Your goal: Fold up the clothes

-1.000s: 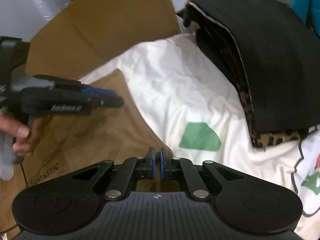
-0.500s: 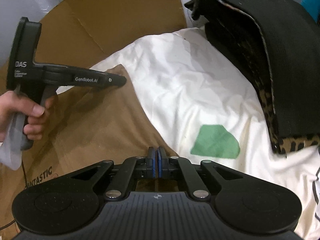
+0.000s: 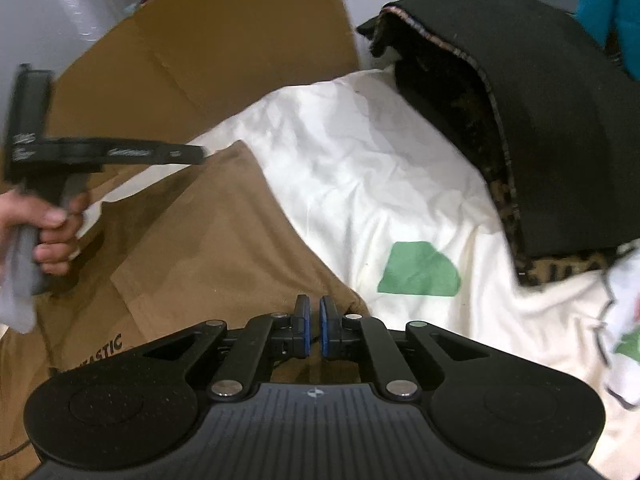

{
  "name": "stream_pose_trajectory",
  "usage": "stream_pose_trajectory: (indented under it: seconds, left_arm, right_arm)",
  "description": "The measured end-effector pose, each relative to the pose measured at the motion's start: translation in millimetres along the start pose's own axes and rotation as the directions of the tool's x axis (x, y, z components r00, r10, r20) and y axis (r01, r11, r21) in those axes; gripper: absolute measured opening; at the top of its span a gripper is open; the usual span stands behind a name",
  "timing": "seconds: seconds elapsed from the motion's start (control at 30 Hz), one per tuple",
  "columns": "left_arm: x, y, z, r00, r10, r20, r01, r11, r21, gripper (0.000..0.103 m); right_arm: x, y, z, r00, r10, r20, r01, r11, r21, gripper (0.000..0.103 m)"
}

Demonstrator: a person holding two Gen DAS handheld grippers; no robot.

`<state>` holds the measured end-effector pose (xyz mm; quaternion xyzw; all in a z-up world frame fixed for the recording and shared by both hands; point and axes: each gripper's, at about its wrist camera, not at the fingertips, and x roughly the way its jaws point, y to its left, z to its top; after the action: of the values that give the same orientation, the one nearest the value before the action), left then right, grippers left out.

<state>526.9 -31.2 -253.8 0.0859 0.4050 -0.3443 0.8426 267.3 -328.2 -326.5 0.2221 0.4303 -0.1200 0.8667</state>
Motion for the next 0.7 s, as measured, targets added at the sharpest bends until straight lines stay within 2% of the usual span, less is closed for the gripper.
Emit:
stream_pose_trajectory:
  seconds: [0.03,0.07,0.13,0.23,0.3,0.33,0.37,0.4,0.43,0.47,0.53,0.6,0.7]
  left_arm:
    - [-5,4,3,1.000,-0.015,-0.005,0.015,1.000,-0.019,0.031]
    - [-11,8,6,1.000,-0.030,-0.008,0.030,0.999,-0.038,0.034]
    - [-24,9,11,0.999,-0.049,0.003,0.049,0.998,-0.042,0.042]
    - [-45,13,21,0.996,-0.092,-0.008,0.092,0.995,-0.033,0.052]
    - [-61,17,29,0.991,-0.129,-0.023,0.128,0.991,-0.037,0.058]
    - [-69,19,33,0.990,-0.142,-0.026,0.141,0.989,-0.040,0.064]
    - [-78,21,36,0.988,-0.150,-0.022,0.149,0.988,-0.035,0.066]
    - [-87,21,37,0.989,-0.149,-0.015,0.149,0.989,-0.023,0.068]
    - [-93,21,38,0.990,-0.141,-0.016,0.141,0.990,0.001,0.068]
    - [-101,20,39,0.992,-0.127,-0.018,0.127,0.991,0.032,0.068]
    - [-110,21,38,0.994,-0.109,-0.013,0.110,0.992,0.065,0.078]
    - [-118,22,36,0.996,-0.093,-0.008,0.093,0.992,0.085,0.078]
    - [-132,27,35,0.997,-0.071,-0.004,0.071,0.994,0.087,0.078]
  right_arm:
    - [-8,6,5,1.000,-0.008,0.004,0.008,1.000,0.003,0.011]
    - [-17,11,10,1.000,-0.017,0.008,0.017,1.000,0.007,0.032]
    - [-34,24,18,0.999,-0.047,0.012,0.047,0.999,0.000,0.058]
    - [-59,44,32,0.994,-0.113,0.007,0.113,0.993,-0.011,0.060]
    - [-78,53,43,0.990,-0.143,-0.003,0.143,0.989,0.029,0.060]
    - [-88,58,47,0.989,-0.150,0.008,0.149,0.988,0.045,0.062]
    - [-97,63,52,0.988,-0.153,0.019,0.151,0.987,0.057,0.071]
    - [-102,70,56,0.990,-0.137,0.027,0.136,0.989,0.053,0.077]
    - [-107,76,59,0.991,-0.126,0.035,0.124,0.991,0.047,0.078]
    - [-109,81,61,0.991,-0.126,0.038,0.124,0.992,0.037,0.078]
    - [-111,91,66,0.993,-0.113,0.037,0.113,0.994,-0.002,0.078]
    - [-117,97,68,0.993,-0.104,0.054,0.105,0.994,-0.019,0.078]
    - [-123,97,67,0.996,-0.064,0.068,0.063,0.998,0.020,0.078]
